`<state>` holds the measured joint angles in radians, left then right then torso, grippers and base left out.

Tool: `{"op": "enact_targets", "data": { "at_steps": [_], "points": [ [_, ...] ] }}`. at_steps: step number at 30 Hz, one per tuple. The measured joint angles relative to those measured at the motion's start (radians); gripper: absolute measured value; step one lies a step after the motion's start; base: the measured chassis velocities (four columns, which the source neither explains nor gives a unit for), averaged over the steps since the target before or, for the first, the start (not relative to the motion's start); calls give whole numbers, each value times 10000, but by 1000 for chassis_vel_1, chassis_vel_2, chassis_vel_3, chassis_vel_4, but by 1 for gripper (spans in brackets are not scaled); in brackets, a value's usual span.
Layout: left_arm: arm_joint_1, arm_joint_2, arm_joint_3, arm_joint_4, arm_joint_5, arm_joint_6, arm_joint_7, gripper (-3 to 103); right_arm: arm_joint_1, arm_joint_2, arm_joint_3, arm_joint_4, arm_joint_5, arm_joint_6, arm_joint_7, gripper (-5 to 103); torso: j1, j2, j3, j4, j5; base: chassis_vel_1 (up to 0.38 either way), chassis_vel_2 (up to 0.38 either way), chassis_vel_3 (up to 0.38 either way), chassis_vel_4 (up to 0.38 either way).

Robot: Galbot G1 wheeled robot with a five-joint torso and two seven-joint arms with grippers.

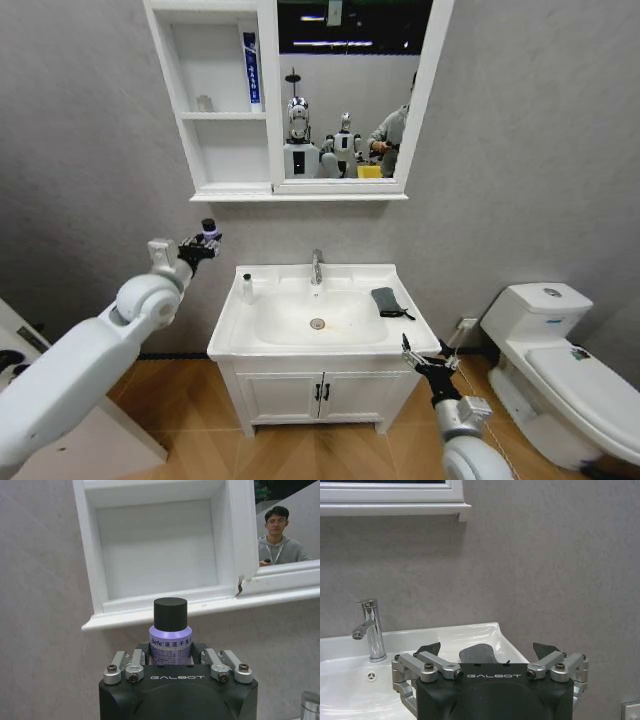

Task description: Move facial cleanser and shampoo from washbasin to cabinet, then wipe washbasin with towel.

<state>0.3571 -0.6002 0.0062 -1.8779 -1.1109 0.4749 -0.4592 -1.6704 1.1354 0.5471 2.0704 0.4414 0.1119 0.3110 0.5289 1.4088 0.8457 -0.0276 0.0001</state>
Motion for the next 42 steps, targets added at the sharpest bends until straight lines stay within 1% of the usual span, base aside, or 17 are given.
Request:
{"op": "enact_targets", "data": {
  "at_steps": [1, 3, 4, 6, 7, 10, 11, 13, 17, 21, 26, 27, 31, 32, 34, 37, 42],
  "points": [
    [0, 0, 0, 0, 0, 0, 0, 43, 0, 0, 0, 0, 0, 0, 0, 100, 0, 0, 0, 0, 0, 0, 0, 0, 0],
    [-1599, -32, 908, 716, -284, 361, 274, 43, 8, 16, -4, -5, 0, -1, -7, 100, 0, 0, 0, -1, -2, 0, 0, 0, 0],
    [-1599, -32, 908, 716, -284, 361, 274, 43, 8, 16, -4, -5, 0, -1, -7, 100, 0, 0, 0, -1, -2, 0, 0, 0, 0],
    [-2760, -133, 1577, 1420, -576, 746, 476, 43, 20, -23, -6, -5, 19, -2, -7, 100, -1, 0, 0, 0, 1, 0, 0, 0, 0],
    [-2760, -133, 1577, 1420, -576, 746, 476, 43, 20, -23, -6, -5, 19, -2, -7, 100, -1, 0, 0, 0, 1, 0, 0, 0, 0],
    [-4020, -335, 2369, 2171, -1576, 1319, 377, 43, 59, -65, 1, -21, 43, -2, -11, 100, 0, 0, 0, -2, -1, 0, 0, 0, 0],
    [-4020, -335, 2369, 2171, -1576, 1319, 377, 43, 59, -65, 1, -21, 43, -2, -11, 100, 0, 0, 0, -2, -1, 0, 0, 0, 0],
    [-4803, -529, 2851, 2802, -1934, 1681, 412, 43, 79, -83, 24, -20, 78, -2, -32, 100, 0, -1, 0, -3, 1, 0, 0, 0, 0],
    [-5142, -676, 3012, 3189, -2096, 1827, 430, 43, 75, -141, 67, -16, 122, -1, -55, 100, 0, -1, 0, 0, 0, 0, 0, 0, 0],
    [-5638, -1046, 3194, 3809, -2364, 1916, 401, 43, 92, -323, 153, -42, 215, 4, -64, 100, -1, 0, -1, 2, -2, 0, 0, 0, 0],
    [-6262, -1928, 3373, 5061, -1927, 1801, 699, 43, 194, -379, 138, -167, 273, 8, -98, 100, 0, 0, 0, -1, 0, 0, 0, 0, 0],
    [-6262, -1928, 3373, 5061, -1927, 1801, 699, 43, 194, -379, 138, -167, 273, 8, -98, 100, 0, 0, 0, -1, 0, 0, 0, 0, 0],
    [-6723, -2752, 3454, 6320, -1121, 1595, 1111, 43, 164, -357, 154, -290, 273, 88, -176, 100, 0, -1, -1, -3, 1, 0, 0, 0, 0],
    [-6723, -2752, 3454, 6320, -1121, 1595, 1111, 43, 164, -357, 154, -290, 273, 88, -176, 100, 0, -1, -1, -3, 1, 0, 0, 0, 0],
    [-6949, -3060, 3517, 6904, -805, 1507, 1352, 43, 129, -369, 219, -334, 289, 151, -231, 100, 0, -1, 0, -3, 1, 0, 0, 0, 0],
    [-7031, -3145, 3545, 7128, -650, 1452, 1480, 43, 117, -374, 248, -360, 300, 173, -244, 100, 0, -1, 0, -2, 0, 0, 0, 0, 0],
    [-7367, -3636, 3615, 8420, 198, 1066, 2222, 43, 47, -403, 310, -476, 310, 244, -277, 100, -1, -1, 0, 1, -1, 0, 0, 0, 0]
  ]
}}
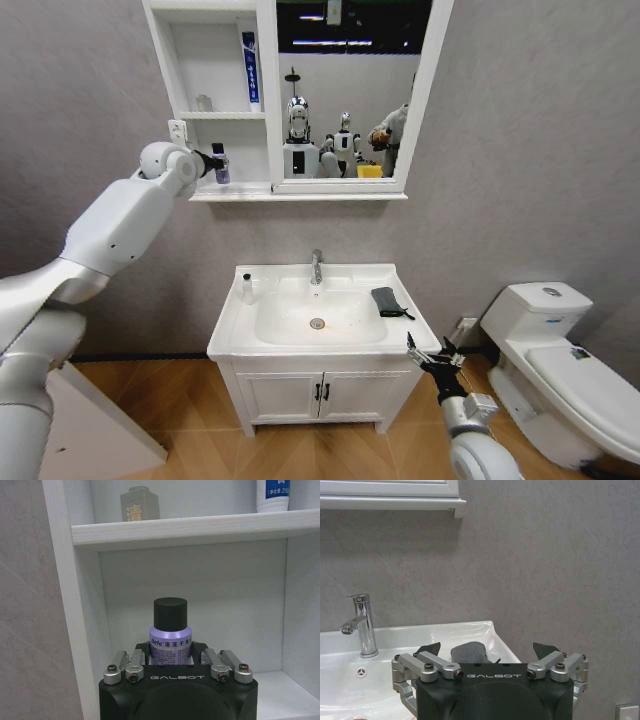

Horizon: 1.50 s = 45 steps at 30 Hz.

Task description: Move facial cleanser and shampoo from washbasin to cabinet, then wipe washbasin with towel.

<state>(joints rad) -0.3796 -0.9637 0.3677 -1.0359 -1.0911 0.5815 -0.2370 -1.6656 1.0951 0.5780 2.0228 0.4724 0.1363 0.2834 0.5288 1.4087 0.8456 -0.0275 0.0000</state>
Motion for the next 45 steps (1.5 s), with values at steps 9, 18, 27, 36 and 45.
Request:
{"op": "enact_targets", "data": {
  "at_steps": [9, 18, 27, 36, 45],
  "points": [
    [-30, -271, -88, 685, 578, -262, 457, 43, 9, -64, 50, -104, 28, 14, 7, 100, 0, 0, 0, -2, 1, 0, 0, 0, 0],
    [79, -431, -191, 1243, 935, -488, 766, 43, -21, -145, 72, -167, 49, 49, 43, 100, 0, 1, 0, -1, 0, 0, 0, 0, 0],
    [113, -579, -308, 1509, 1111, -452, 892, 43, -28, -160, 100, -231, 55, 75, 53, 100, 0, 1, -1, -2, 2, 0, 0, 0, 0],
    [279, -578, -399, 1399, 1259, -384, 866, 52, -30, -128, 117, -255, 55, 121, 92, 100, 2, 1, 0, -4, -7, 0, 0, 0, 0],
    [408, -390, -499, 1002, 1350, -421, 860, 85, -72, -80, 118, -238, 38, 148, 86, 100, 0, 2, -1, -3, 1, 0, 0, 0, 0]
  ]
}}
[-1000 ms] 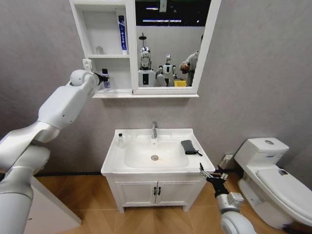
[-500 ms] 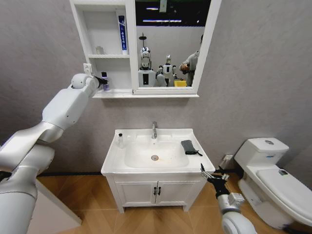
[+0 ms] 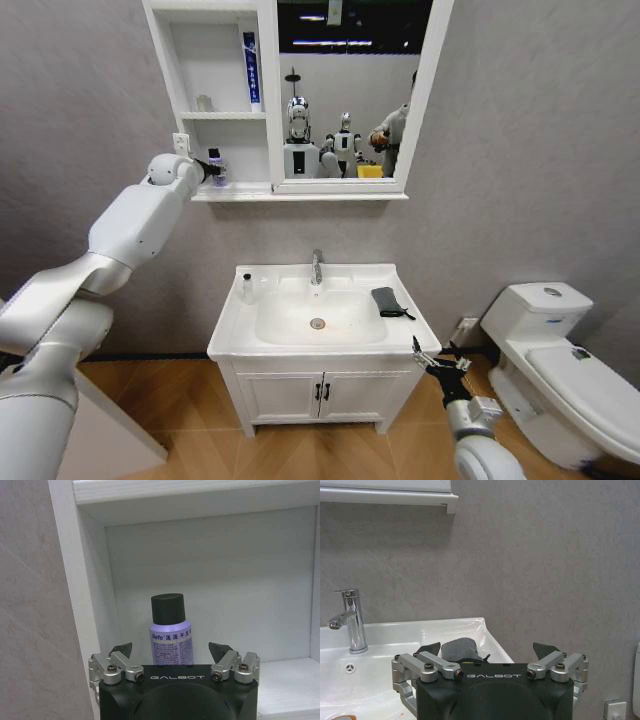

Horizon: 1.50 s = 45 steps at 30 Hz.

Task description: Move facial cleanser and shampoo from washbasin to cabinet, then wipe washbasin with towel.

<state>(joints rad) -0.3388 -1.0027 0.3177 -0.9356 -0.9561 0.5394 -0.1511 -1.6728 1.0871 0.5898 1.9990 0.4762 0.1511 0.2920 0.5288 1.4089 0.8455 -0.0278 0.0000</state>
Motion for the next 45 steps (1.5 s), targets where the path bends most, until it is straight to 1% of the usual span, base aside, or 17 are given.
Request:
{"op": "enact_targets", "data": {
  "at_steps": [2, 4, 6, 8, 9, 11, 12, 16, 22, 24, 25, 27, 33, 35, 38, 42, 45],
  "points": [
    [252, 339, -165, -696, -184, 116, -206, 96, 12, -47, -4, 12, 1, 0, 0, 100, 1, 0, 0, -2, 0, 0, 0, 0, 0],
    [420, 560, -262, -1106, -325, 186, -338, 98, 18, -63, -4, 20, 3, 1, 2, 100, 0, 0, 0, -1, 0, 0, 0, 0, 0],
    [617, 835, -366, -1570, -499, 247, -469, 100, 23, -76, -8, 22, 4, 0, 2, 100, 0, 0, 0, -2, 1, 0, 0, 0, 0],
    [1286, 1708, -788, -3064, -1033, 327, -966, 100, 32, -77, -32, 2, -18, 3, -8, 100, 0, 0, 0, 6, -3, 0, 0, 0, 0],
    [1286, 1708, -788, -3064, -1033, 327, -966, 100, 32, -77, -32, 2, -18, 3, -8, 100, 0, 0, 0, 6, -3, 0, 0, 0, 0],
    [2140, 2474, -1473, -4687, -1481, 337, -1447, 100, 32, -68, -56, -2, -29, 4, -5, 100, 0, 0, -2, 8, -1, 0, 0, 0, 0],
    [2140, 2474, -1473, -4687, -1481, 337, -1447, 100, 32, -68, -56, -2, -29, 4, -5, 100, 0, 0, -2, 8, -1, 0, 0, 0, 0],
    [4565, 3518, -2876, -7044, -1970, 300, -2205, 100, 24, -92, -93, 18, -54, -4, 29, 100, -2, 0, -1, 1, -6, 0, 0, 0, 0],
    [6626, 4141, -3997, -8670, -2029, 65, -2521, 100, 34, -81, -95, 32, -66, -27, 54, 100, -2, 0, -1, 2, 3, 0, 0, 0, 0],
    [8224, 4504, -4615, -9589, -1867, -317, -2680, 100, 31, -13, -122, -24, -126, -30, 53, 100, -3, 1, -2, 1, 0, 0, 0, 0, 0],
    [8224, 4504, -4615, -9589, -1867, -317, -2680, 100, 31, -13, -122, -24, -126, -30, 53, 100, -3, 1, -2, 1, 0, 0, 0, 0, 0],
    [9347, 4676, -4890, -10113, -1624, -825, -2727, 100, 71, 110, -153, -61, -212, -2, 40, 100, -3, 0, -1, 5, -2, 0, 0, 0, 0],
    [10251, 4329, -4574, -10456, -968, -1860, -3224, 100, -53, 411, -96, -38, -344, 58, 34, 100, -2, 1, -2, -5, 4, 0, 0, 0, 0],
    [10983, 3835, -4391, -10332, -156, -2563, -3461, 100, -97, 470, -86, 10, -394, 76, 35, 100, -1, 0, -1, -5, 2, 0, 0, 0, 0],
    [11778, 3329, -4288, -9993, 592, -3085, -3609, 100, -138, 485, -50, 46, -400, 86, 36, 100, 0, 0, 0, 2, -1, 0, 0, 0, 0],
    [12562, 2688, -4220, -9456, 1507, -3538, -3432, 100, -195, 460, -6, 43, -400, 97, 36, 100, -1, 0, 0, 5, -1, 0, 0, 0, 0],
    [12792, 1817, -3991, -8660, 2200, -3847, -3123, 100, -166, 378, -1, -6, -391, 100, 55, 100, -1, 0, 0, 3, -1, 0, 0, 0, 0]
  ]
}}
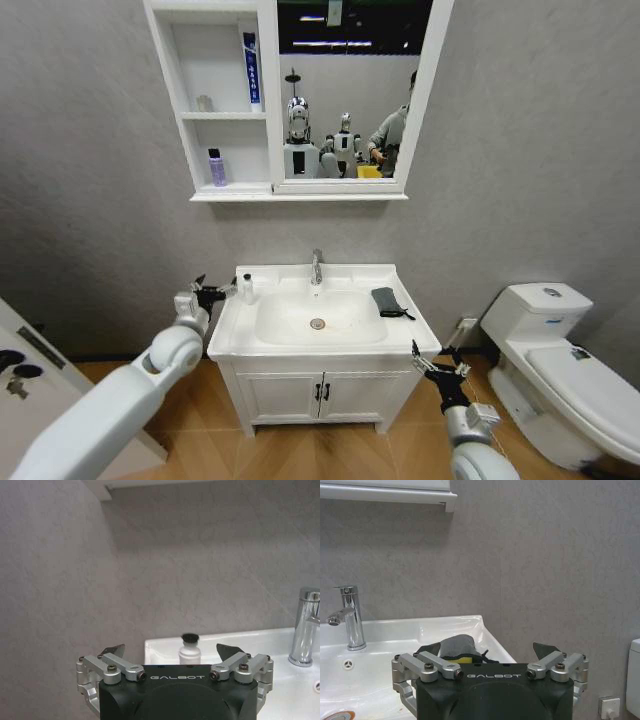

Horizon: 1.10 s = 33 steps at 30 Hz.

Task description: Move facial cleanser and shampoo from washbasin to cabinet, then wipe washbasin with towel.

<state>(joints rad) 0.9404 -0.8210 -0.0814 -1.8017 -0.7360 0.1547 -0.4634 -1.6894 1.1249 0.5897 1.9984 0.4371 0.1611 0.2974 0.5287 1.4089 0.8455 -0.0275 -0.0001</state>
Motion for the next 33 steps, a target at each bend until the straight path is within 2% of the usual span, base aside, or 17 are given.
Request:
{"op": "enact_targets", "data": {
  "at_steps": [3, 6, 13, 16, 26, 33],
  "points": [
    [-51, -262, 86, 256, 149, -66, 84, 100, 18, -25, -5, -1, 6, 0, 17, 100, 0, 0, 1, -2, 0, 0, 0, 0, 0],
    [-481, -1219, 462, 1261, 746, -265, 282, 100, 20, -87, -7, -8, 17, -5, 30, 100, 2, -1, 1, -4, -2, 0, 0, 0, 0],
    [-931, -1855, 645, 2135, 1136, -405, 385, 100, -15, -226, 149, -104, 89, -4, 34, 100, 2, -1, 1, -4, 2, 0, 0, 0, 0],
    [-1249, -2310, 646, 2851, 1486, -563, 510, 100, 70, -325, 145, -162, 156, -4, 33, 100, 3, -1, 1, 0, 3, 0, 0, 0, 0],
    [-1773, -3057, 591, 4180, 1977, -762, 717, 100, 236, -560, 214, -282, 338, -13, 33, 100, 3, -1, 2, -1, 1, 0, 0, 0, 0],
    [-2150, -3497, 563, 5007, 2138, -852, 814, 100, 243, -476, 184, -326, 325, -14, 18, 100, 3, -1, 1, -2, 1, 0, 0, 0, 0]
  ]
}}
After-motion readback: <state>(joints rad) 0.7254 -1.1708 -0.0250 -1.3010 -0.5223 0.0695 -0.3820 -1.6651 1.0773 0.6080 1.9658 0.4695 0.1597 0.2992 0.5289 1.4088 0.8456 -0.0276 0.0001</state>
